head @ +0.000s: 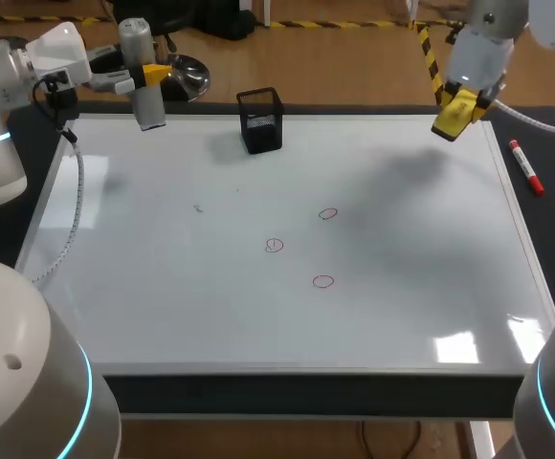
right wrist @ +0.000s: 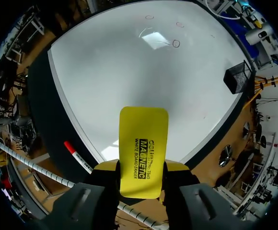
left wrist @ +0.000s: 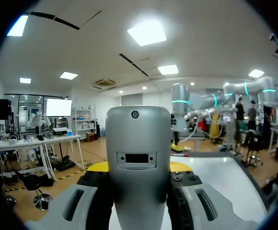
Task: Pick up the inspection probe, press it on each red-marked spot on the whiteboard one by one, put down the probe, pick up the eraser, and wipe off all the red marks.
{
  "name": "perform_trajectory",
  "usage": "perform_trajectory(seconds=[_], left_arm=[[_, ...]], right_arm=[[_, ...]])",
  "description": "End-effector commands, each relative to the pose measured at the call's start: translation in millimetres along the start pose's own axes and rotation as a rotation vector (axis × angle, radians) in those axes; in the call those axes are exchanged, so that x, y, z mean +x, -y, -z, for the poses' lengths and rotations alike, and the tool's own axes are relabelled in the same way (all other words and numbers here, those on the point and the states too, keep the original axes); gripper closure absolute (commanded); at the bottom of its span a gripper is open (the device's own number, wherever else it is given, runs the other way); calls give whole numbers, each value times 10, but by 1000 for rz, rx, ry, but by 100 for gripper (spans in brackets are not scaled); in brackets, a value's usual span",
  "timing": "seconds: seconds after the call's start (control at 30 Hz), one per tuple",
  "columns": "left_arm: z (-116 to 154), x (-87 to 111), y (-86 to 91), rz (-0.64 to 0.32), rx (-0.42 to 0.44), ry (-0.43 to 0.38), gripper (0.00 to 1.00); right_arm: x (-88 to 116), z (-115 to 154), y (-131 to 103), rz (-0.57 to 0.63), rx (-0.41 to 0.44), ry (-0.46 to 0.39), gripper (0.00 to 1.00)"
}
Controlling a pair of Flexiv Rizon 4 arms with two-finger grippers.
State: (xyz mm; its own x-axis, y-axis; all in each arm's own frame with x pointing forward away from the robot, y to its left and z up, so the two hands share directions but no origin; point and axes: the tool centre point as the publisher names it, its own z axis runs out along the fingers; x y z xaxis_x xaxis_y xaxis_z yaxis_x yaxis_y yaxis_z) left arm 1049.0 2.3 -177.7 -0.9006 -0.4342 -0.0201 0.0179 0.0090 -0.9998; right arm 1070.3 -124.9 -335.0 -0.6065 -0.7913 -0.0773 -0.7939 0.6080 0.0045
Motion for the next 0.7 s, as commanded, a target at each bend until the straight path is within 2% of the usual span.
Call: perform_trajectory(seconds=[0.03,0.43,0.7], left_arm=[[-3,1,1,-2,3,1,100],[-30,38,3,-4,11,-14,100],[-213,286,86,-15,37,-73,100]], right_arm=[[0,11,5,2,1,-4,100],[0,11,5,2,1,-4,100],[0,11,5,2,1,-4,100]])
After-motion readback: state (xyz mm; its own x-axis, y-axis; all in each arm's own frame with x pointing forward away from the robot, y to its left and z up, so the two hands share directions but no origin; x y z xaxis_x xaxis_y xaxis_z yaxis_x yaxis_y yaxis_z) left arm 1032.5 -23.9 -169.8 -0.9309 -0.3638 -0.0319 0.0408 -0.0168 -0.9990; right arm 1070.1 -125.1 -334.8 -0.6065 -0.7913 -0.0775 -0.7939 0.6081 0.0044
